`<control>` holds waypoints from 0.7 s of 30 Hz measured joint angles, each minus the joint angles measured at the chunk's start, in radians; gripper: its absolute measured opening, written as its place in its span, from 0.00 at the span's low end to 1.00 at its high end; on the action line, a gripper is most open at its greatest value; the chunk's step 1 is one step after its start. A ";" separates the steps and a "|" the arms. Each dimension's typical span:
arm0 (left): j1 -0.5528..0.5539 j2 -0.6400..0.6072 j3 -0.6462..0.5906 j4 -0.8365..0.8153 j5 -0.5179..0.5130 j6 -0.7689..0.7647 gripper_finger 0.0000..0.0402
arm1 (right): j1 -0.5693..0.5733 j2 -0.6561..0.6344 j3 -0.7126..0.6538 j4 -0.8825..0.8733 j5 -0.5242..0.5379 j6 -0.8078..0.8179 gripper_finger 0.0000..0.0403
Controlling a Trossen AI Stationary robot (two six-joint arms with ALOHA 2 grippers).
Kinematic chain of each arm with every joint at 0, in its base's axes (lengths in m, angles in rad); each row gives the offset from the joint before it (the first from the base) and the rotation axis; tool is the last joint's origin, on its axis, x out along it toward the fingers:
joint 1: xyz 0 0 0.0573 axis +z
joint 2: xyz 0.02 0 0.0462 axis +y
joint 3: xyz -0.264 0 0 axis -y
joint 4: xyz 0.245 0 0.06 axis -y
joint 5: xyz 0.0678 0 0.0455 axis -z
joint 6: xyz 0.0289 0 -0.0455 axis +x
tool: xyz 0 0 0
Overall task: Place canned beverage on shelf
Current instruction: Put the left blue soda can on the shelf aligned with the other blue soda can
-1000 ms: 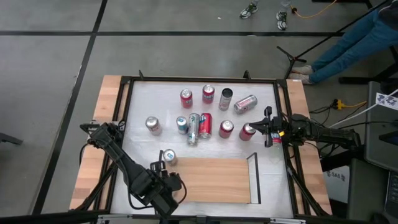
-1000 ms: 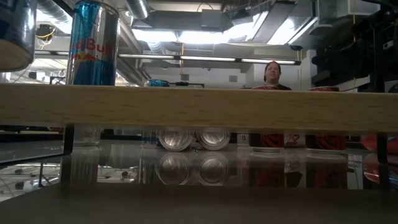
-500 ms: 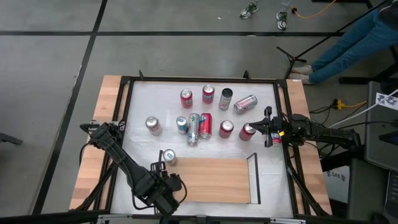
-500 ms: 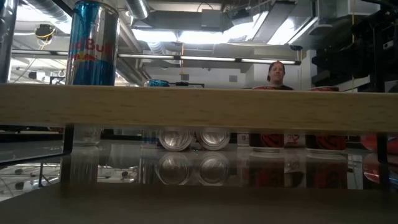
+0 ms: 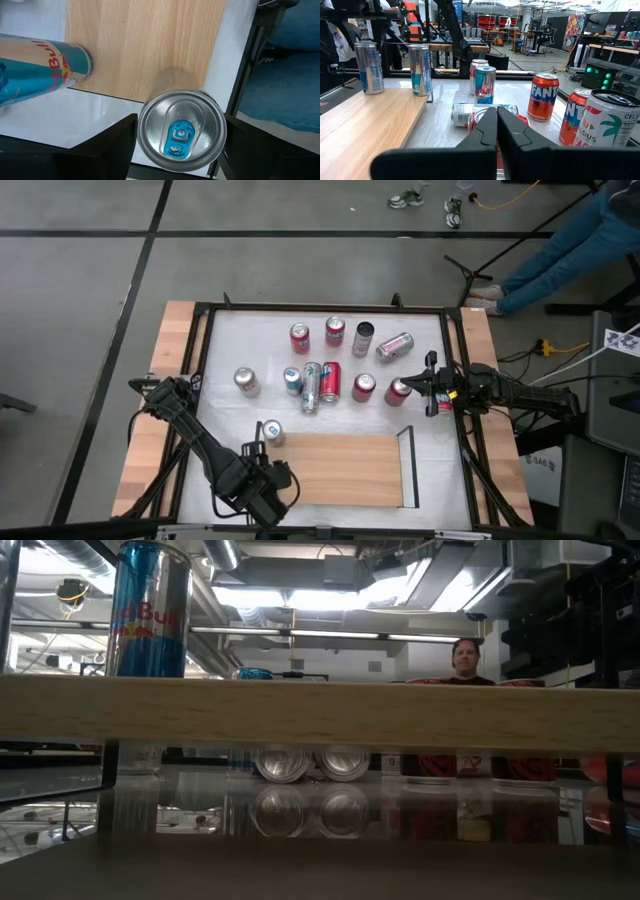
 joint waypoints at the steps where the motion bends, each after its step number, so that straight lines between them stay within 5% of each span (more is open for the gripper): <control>1: 0.000 0.000 0.000 0.000 0.000 0.000 0.66 | 0.000 0.000 0.000 0.000 0.000 0.000 0.00; 21: 0.001 0.000 0.000 0.014 -0.006 -0.007 0.66 | 0.000 0.000 0.000 0.000 0.000 0.000 0.00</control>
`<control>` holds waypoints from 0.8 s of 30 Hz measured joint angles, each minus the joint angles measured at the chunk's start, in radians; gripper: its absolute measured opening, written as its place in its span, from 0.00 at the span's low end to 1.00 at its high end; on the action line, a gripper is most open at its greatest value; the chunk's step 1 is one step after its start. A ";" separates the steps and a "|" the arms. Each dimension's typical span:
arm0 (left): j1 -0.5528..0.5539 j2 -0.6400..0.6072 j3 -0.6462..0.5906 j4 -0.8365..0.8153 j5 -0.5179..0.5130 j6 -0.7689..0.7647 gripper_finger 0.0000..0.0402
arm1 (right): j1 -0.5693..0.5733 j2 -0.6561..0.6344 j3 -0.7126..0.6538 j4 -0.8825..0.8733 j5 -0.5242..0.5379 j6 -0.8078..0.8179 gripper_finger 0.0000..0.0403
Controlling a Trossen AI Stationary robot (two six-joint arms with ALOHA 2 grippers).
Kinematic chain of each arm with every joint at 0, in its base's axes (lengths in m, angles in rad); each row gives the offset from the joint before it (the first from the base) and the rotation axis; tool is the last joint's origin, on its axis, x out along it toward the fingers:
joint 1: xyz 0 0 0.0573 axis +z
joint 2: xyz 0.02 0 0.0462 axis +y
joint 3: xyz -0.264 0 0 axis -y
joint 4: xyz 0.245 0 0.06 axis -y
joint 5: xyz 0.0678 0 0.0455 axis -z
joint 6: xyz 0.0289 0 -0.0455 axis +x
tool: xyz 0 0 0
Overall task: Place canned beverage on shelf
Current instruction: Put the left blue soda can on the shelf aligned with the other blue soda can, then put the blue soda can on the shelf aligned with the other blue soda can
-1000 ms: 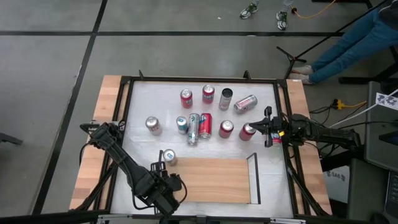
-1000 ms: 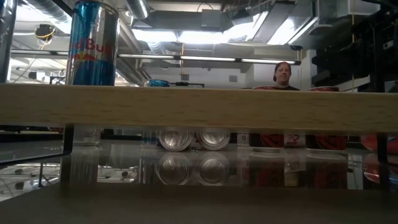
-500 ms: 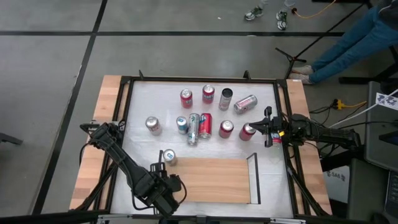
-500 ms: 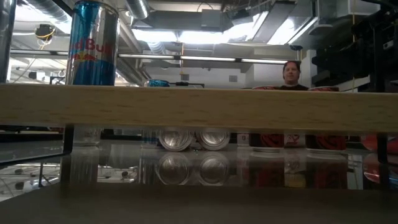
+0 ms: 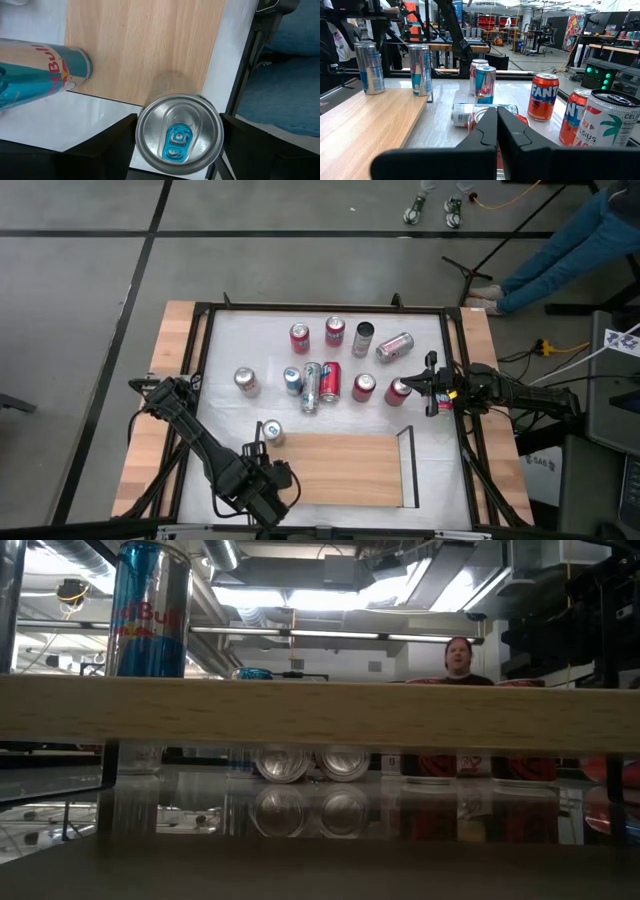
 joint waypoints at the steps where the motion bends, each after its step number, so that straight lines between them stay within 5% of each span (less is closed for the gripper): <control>1: 0.000 0.000 0.000 0.001 0.000 0.000 0.66 | 0.000 0.000 0.000 0.000 0.000 0.000 0.00; 12: 0.000 0.000 0.000 0.008 0.000 -0.002 0.67 | 0.000 0.000 0.000 0.000 0.000 0.000 0.00; 24: 0.002 0.000 0.000 0.011 0.014 -0.020 0.86 | 0.000 0.000 0.000 0.000 0.000 0.000 0.00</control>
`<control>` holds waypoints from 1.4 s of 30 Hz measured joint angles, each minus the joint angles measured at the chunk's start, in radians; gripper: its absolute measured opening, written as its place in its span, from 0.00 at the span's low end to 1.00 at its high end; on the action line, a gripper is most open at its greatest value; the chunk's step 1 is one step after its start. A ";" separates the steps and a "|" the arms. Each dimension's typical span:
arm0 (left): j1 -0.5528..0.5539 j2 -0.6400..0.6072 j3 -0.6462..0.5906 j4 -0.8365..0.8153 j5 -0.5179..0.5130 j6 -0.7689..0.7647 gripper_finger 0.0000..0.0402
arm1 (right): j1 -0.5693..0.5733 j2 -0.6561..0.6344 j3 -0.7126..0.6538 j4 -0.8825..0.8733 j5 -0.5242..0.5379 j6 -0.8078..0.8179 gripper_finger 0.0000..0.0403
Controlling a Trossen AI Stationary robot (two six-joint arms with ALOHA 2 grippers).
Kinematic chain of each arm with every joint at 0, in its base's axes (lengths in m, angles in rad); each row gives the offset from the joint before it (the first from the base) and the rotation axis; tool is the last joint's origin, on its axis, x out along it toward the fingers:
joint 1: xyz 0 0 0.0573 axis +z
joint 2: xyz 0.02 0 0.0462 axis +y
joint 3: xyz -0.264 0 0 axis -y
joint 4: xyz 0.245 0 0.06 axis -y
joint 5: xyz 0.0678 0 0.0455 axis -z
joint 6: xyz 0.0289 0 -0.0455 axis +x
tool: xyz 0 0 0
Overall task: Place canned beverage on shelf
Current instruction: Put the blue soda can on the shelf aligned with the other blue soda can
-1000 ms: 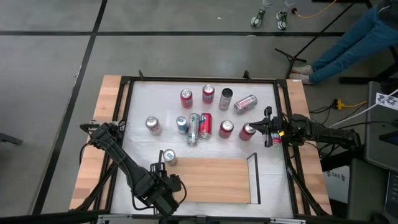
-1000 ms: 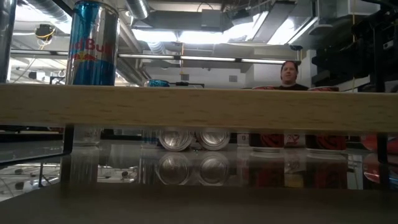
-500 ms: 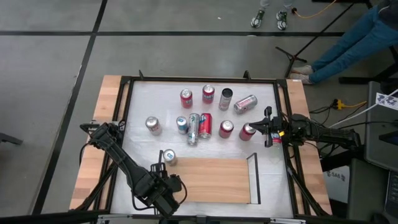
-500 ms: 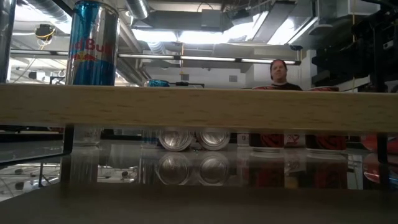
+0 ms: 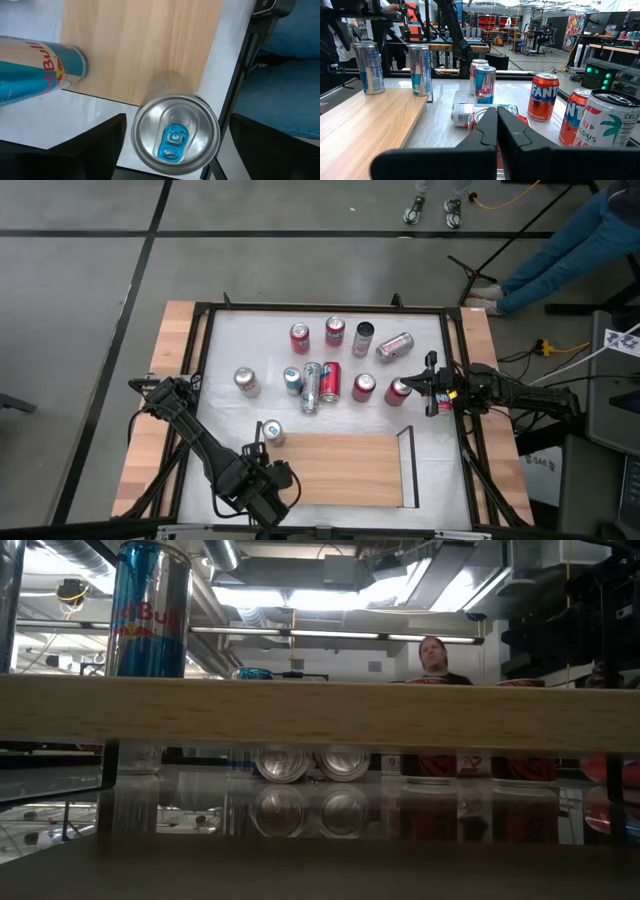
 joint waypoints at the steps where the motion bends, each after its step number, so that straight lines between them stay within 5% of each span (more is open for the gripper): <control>1: 0.002 0.000 0.000 0.000 0.009 0.000 0.87 | 0.000 0.000 0.000 0.000 0.000 0.000 0.00; 25: 0.133 -0.002 0.126 0.009 0.017 0.091 0.87 | 0.000 0.000 0.000 0.000 0.000 0.000 0.00; 42: 0.486 -0.002 0.247 -0.071 0.009 0.315 0.88 | 0.000 0.000 0.000 0.000 0.000 0.000 0.00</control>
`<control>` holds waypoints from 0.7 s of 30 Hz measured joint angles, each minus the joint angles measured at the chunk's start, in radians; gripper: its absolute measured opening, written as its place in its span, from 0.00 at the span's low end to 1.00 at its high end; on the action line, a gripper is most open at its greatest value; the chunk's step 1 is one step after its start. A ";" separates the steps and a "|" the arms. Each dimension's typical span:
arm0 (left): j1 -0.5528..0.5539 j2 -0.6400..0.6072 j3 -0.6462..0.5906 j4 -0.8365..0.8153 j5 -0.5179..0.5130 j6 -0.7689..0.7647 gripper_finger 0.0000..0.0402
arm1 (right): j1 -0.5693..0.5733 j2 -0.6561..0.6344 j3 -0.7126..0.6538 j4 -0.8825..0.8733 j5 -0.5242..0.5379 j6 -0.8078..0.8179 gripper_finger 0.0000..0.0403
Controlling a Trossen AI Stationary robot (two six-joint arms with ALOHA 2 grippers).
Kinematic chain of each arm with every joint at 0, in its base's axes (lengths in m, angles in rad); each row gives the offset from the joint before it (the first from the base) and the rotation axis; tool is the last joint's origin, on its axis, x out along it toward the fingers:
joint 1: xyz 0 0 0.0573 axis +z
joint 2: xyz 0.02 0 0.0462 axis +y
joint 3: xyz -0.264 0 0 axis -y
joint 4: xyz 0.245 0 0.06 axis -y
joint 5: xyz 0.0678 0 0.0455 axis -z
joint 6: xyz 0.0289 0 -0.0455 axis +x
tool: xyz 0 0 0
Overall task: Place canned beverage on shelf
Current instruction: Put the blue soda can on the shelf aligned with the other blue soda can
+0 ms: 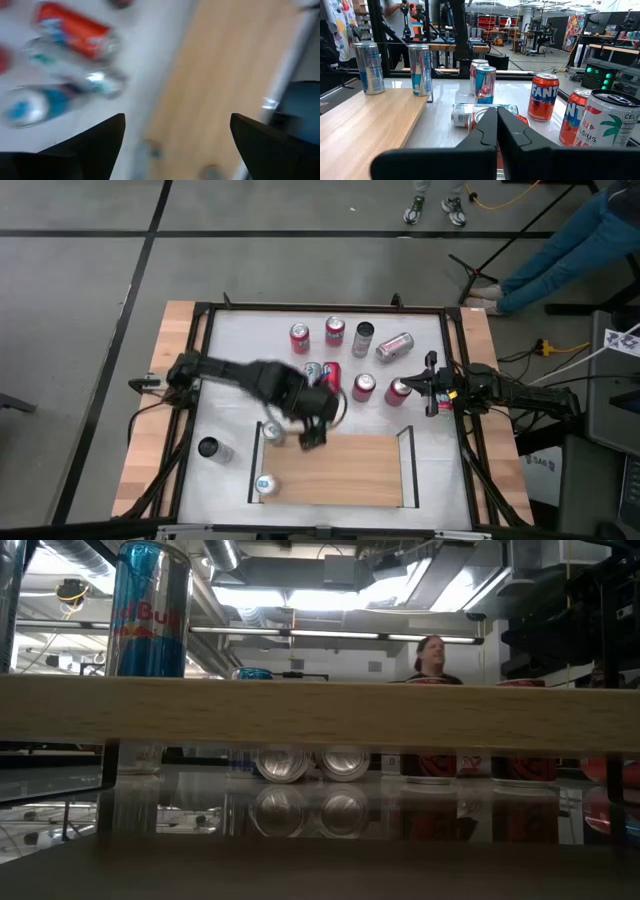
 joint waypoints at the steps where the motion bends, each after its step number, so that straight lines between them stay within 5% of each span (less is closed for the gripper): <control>1: 0.029 0.000 0.000 -0.033 0.001 0.015 0.88 | 0.000 0.000 0.000 0.000 0.000 0.000 0.00; 11: 0.287 -0.009 -0.027 -0.046 0.009 0.162 0.88 | 0.000 0.000 0.000 0.000 0.000 0.000 0.00; 21: 0.374 -0.007 -0.099 -0.045 0.010 0.230 0.88 | 0.000 0.000 0.000 0.000 0.000 0.000 0.00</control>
